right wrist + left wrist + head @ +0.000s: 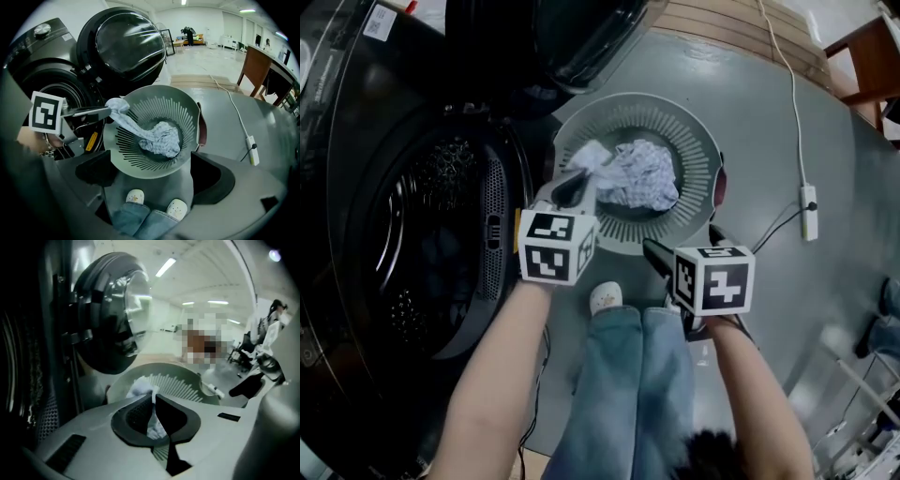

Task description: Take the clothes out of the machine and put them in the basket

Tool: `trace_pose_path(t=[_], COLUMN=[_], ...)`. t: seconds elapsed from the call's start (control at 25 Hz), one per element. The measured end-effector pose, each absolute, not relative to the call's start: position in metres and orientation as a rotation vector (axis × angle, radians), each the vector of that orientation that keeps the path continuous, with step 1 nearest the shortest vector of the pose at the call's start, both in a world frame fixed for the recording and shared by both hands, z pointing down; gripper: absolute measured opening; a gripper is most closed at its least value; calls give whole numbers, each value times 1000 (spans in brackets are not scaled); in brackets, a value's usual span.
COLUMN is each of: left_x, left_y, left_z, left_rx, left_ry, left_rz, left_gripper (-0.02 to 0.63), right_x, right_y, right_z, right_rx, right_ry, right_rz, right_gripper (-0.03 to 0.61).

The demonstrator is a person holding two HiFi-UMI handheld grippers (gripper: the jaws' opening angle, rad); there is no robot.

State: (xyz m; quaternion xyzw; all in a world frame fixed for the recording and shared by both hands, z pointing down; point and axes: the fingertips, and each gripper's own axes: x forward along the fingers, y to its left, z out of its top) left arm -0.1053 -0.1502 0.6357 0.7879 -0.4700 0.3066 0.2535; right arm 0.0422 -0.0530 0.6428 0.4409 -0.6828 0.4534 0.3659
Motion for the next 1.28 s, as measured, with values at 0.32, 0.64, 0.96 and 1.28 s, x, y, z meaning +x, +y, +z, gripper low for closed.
trace_pose_path(t=[0.32, 0.64, 0.96, 1.28], left_x=[-89, -184, -300, -400], left_y=[-129, -97, -57, -7], left_z=[619, 612, 599, 592], left_rx=[2091, 1889, 1534, 1016], left_ry=[-1221, -1450, -1757, -1923], left_rz=[874, 1015, 1281, 1529], left_gripper=[206, 206, 320, 444], right_x=[40, 8, -56, -116], right_y=[-66, -72, -70, -51], right_z=[630, 633, 640, 649], right_rx=[1161, 1079, 931, 811], right_ry=[-1785, -1824, -1818, -1818], right_rz=[1150, 1102, 1074, 1063], right_gripper=[528, 526, 515, 512])
